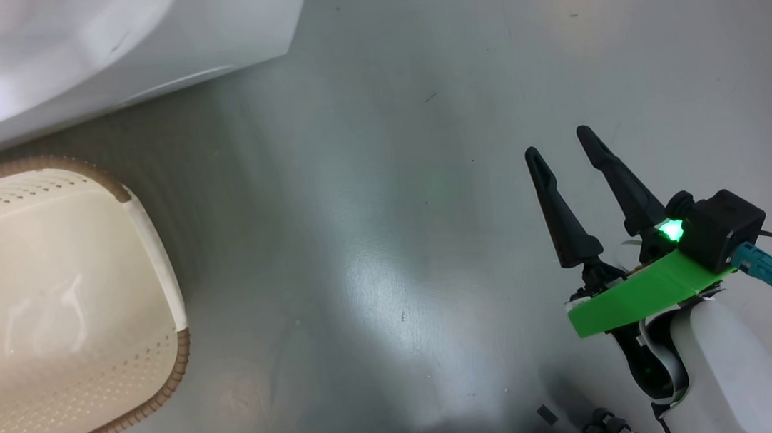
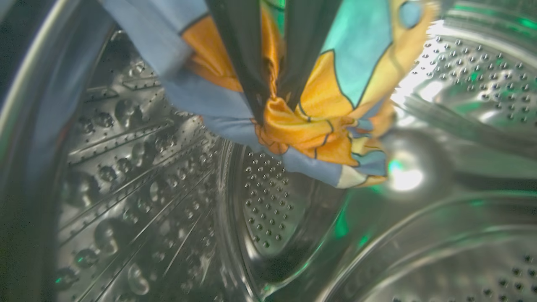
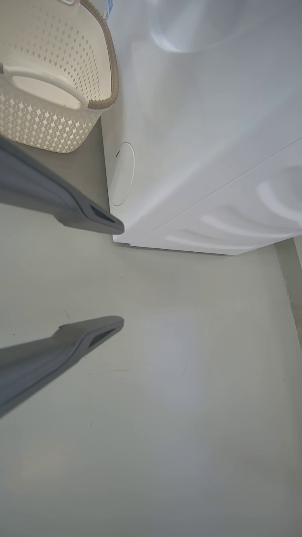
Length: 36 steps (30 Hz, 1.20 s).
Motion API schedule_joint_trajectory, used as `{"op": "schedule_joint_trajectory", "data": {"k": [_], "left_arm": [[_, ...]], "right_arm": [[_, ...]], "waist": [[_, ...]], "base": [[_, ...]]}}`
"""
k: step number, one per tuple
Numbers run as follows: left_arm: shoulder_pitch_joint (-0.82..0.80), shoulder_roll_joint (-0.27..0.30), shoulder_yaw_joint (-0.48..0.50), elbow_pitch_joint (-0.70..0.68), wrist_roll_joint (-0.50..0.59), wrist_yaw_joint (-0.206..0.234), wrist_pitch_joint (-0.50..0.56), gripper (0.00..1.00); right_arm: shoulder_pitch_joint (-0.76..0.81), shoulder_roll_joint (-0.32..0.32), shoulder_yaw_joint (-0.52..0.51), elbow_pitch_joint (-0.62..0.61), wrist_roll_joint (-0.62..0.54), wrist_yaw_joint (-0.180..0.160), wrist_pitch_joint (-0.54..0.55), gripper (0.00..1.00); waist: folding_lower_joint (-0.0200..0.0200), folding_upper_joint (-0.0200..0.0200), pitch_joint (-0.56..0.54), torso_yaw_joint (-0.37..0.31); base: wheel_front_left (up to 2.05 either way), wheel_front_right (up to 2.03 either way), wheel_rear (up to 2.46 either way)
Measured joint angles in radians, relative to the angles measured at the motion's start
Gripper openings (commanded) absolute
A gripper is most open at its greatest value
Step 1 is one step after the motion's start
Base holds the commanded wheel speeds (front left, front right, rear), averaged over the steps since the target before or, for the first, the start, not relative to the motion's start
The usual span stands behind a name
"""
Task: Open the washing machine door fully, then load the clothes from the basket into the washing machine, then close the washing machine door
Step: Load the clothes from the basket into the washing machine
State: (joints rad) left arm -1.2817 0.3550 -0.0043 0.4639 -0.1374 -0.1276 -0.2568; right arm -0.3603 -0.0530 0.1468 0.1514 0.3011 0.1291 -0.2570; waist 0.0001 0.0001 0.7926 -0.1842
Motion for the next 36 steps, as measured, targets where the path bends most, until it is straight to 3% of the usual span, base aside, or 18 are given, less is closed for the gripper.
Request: {"op": "schedule_joint_trajectory", "data": {"k": [9, 10, 11, 12, 21, 36], "left_arm": [[0.033, -0.024, 0.024, 0.137, -0.005, 0.000, 0.000, 0.00], [0.032, -0.026, 0.024, 0.161, -0.008, 0.000, 0.000, 0.18], [0.028, -0.028, 0.023, 0.190, -0.012, 0.000, 0.000, 0.84], [0.026, -0.029, 0.022, 0.213, -0.012, 0.000, 0.000, 1.00], [-0.024, -0.035, 0.025, 0.312, -0.020, 0.000, 0.000, 1.00], [0.080, -0.092, 0.039, 0.261, -0.020, 0.006, 0.000, 1.00]], "right_arm": [[-0.010, 0.000, 0.002, 0.007, 0.001, 0.000, 0.000, 1.00], [-0.010, 0.000, 0.002, 0.009, 0.001, 0.000, 0.000, 1.00], [-0.010, 0.000, 0.002, 0.011, 0.001, 0.000, 0.000, 1.00], [-0.010, 0.000, 0.002, 0.012, 0.001, 0.000, 0.000, 1.00], [-0.010, 0.000, 0.002, 0.020, 0.002, 0.000, 0.000, 1.00], [-0.010, 0.000, -0.008, 0.040, 0.001, 0.000, 0.000, 1.00]], "waist": [[-0.0001, 0.0000, -0.013, 0.011], [-0.0001, 0.0000, -0.015, 0.013], [-0.0001, 0.0000, -0.018, 0.014], [-0.0001, 0.0000, -0.021, 0.015], [-0.0001, 0.0000, -0.040, 0.021], [-0.0002, 0.0000, -0.107, 0.049]], "base": [[0.00, 0.00, 0.00], [0.00, 0.00, 0.00], [0.00, 0.00, 0.00], [0.00, 0.00, 0.00], [0.00, 0.00, 0.00], [0.00, 0.00, 0.00]]}}
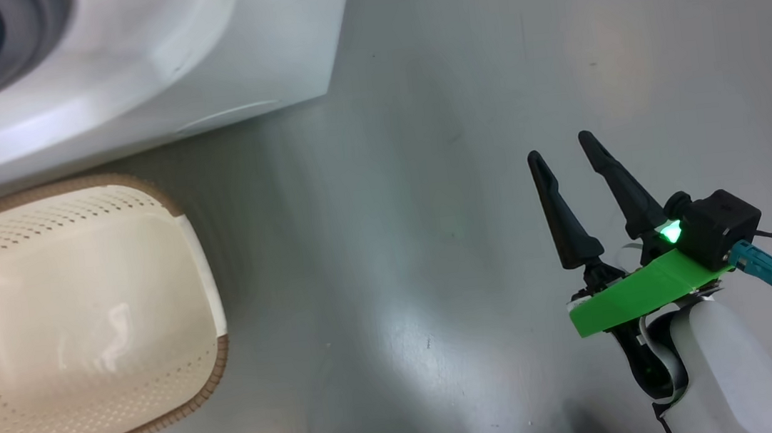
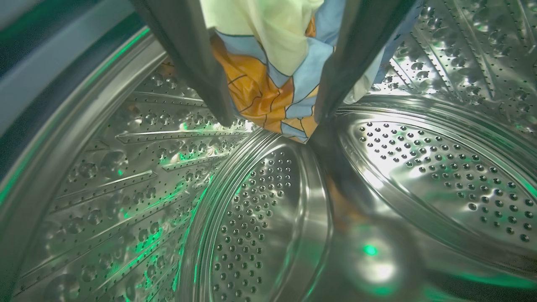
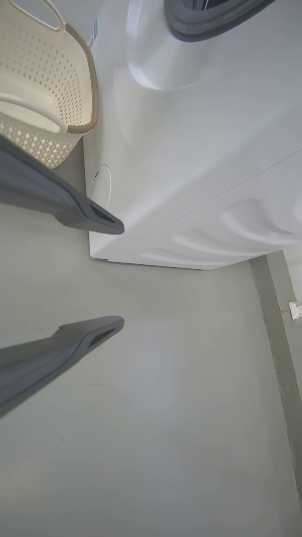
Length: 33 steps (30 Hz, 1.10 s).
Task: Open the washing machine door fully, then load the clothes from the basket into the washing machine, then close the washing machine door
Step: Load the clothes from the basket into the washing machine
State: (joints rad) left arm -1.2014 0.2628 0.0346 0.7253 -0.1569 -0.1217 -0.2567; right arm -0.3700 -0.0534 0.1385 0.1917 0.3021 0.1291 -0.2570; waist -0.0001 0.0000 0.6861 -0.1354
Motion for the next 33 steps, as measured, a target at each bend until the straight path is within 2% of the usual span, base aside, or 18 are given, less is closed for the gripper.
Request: {"op": "schedule_joint_trajectory", "data": {"k": [12, 30, 33], "left_arm": [[0.131, -0.014, 0.019, -0.059, -0.005, -0.001, 0.000, 1.00], [0.419, -0.095, 0.074, -0.226, -0.016, -0.002, 0.000, 1.00], [0.507, -0.107, 0.086, -0.282, -0.015, -0.002, 0.000, 1.00]], "right_arm": [[0.005, -0.001, -0.014, 0.030, -0.002, 0.000, 0.000, 1.00], [0.055, -0.002, -0.022, 0.074, -0.010, 0.000, 0.000, 1.00], [0.084, -0.002, -0.021, 0.083, -0.010, 0.000, 0.000, 1.00]], "waist": [[0.0000, 0.0000, -0.093, 0.028], [-0.0001, 0.0000, -0.245, 0.065], [0.0000, 0.0000, -0.282, 0.068]], "base": [[0.00, 0.00, 0.00], [0.00, 0.00, 0.00], [0.00, 0.00, 0.00]]}}
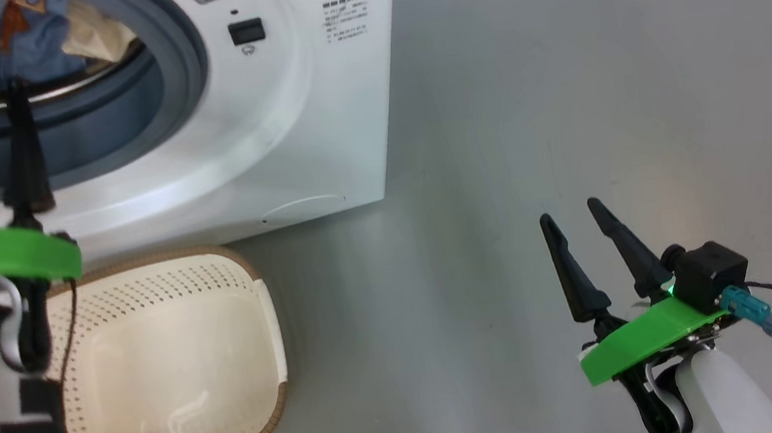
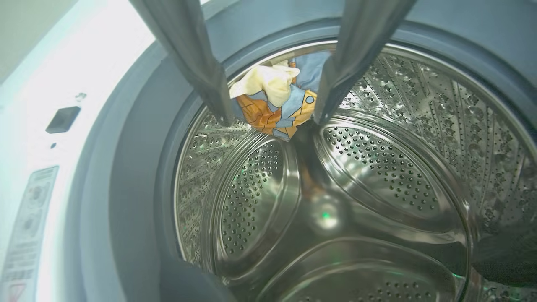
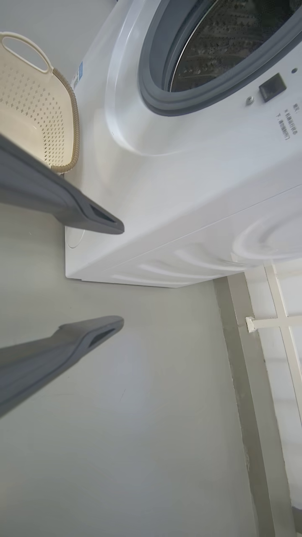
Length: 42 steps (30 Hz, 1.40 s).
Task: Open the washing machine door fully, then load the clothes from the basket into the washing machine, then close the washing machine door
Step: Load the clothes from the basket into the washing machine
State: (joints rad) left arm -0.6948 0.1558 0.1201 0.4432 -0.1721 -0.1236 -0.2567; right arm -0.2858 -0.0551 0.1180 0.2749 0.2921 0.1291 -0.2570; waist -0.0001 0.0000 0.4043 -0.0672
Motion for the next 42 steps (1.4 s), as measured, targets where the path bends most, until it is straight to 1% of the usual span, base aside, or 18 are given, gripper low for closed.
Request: {"op": "schedule_joint_trajectory", "data": {"k": [13, 21, 25, 31, 34, 42], "left_arm": [[0.313, -0.076, 0.064, -0.224, 0.022, -0.004, 0.000, 1.00], [0.487, -0.109, 0.100, -0.307, 0.026, -0.004, 0.000, 1.00], [0.556, -0.114, 0.121, -0.340, 0.026, -0.002, 0.000, 1.00], [0.649, -0.118, 0.118, -0.382, 0.011, 0.027, 0.000, 1.00], [0.697, -0.118, 0.097, -0.390, -0.018, 0.047, 0.000, 1.00], [0.791, -0.118, 0.049, -0.436, -0.037, 0.095, 0.000, 1.00]], "right_arm": [[0.063, 0.000, 0.004, 0.024, 0.001, 0.000, 0.000, 1.00], [0.069, 0.000, 0.008, 0.024, 0.001, 0.000, 0.000, 1.00], [0.099, 0.001, 0.012, 0.026, -0.001, 0.000, 0.000, 1.00], [0.106, 0.000, 0.008, 0.027, -0.002, 0.000, 0.000, 1.00], [0.113, 0.001, 0.004, 0.027, -0.009, 0.000, 0.000, 1.00], [0.145, 0.001, 0.000, 0.030, -0.011, 0.000, 0.000, 1.00]], "waist": [[0.0000, 0.0000, -0.126, 0.003], [0.0000, 0.0000, -0.198, 0.000], [0.0000, 0.0000, -0.229, -0.002], [0.0000, 0.0000, -0.266, 0.000], [0.0000, 0.0000, -0.285, 0.002], [0.0000, 0.0000, -0.328, 0.009]], "base": [[0.00, 0.00, 0.00], [0.00, 0.00, 0.00], [0.00, 0.00, 0.00], [0.00, 0.00, 0.00], [0.00, 0.00, 0.00], [0.00, 0.00, 0.00]]}}
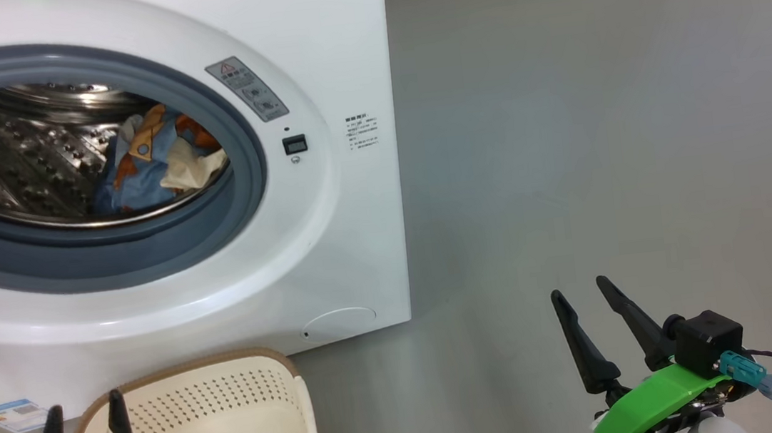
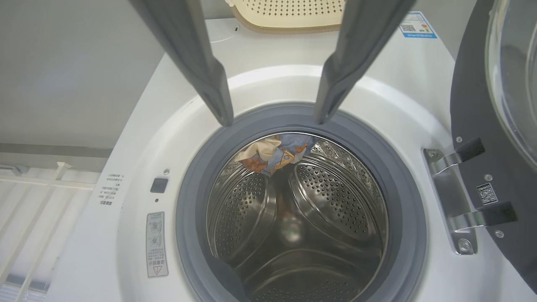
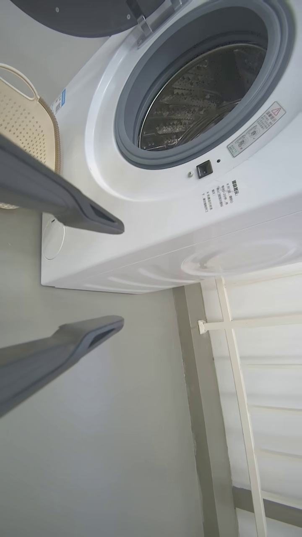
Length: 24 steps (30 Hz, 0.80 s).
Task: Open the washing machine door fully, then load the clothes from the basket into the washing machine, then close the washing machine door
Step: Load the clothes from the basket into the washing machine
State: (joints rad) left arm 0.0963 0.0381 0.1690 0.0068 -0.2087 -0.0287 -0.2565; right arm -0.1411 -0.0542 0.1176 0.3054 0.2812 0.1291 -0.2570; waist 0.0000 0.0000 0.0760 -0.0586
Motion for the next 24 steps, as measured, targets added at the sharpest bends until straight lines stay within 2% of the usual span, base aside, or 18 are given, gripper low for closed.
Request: {"op": "schedule_joint_trajectory", "data": {"k": [15, 24], "left_arm": [[0.073, 0.001, -0.040, -0.032, 0.012, 0.050, 0.000, 1.00], [0.090, 0.001, -0.056, -0.035, 0.019, 0.060, 0.000, 1.00]], "right_arm": [[0.011, 0.000, -0.002, -0.003, -0.009, 0.000, 0.000, 1.00], [0.025, 0.000, -0.003, -0.003, -0.009, 0.000, 0.000, 1.00]], "waist": [[0.0000, -0.0001, -0.037, 0.005], [0.0000, 0.0000, -0.043, 0.004]], "base": [[0.00, 0.00, 0.00], [0.00, 0.00, 0.00]]}}
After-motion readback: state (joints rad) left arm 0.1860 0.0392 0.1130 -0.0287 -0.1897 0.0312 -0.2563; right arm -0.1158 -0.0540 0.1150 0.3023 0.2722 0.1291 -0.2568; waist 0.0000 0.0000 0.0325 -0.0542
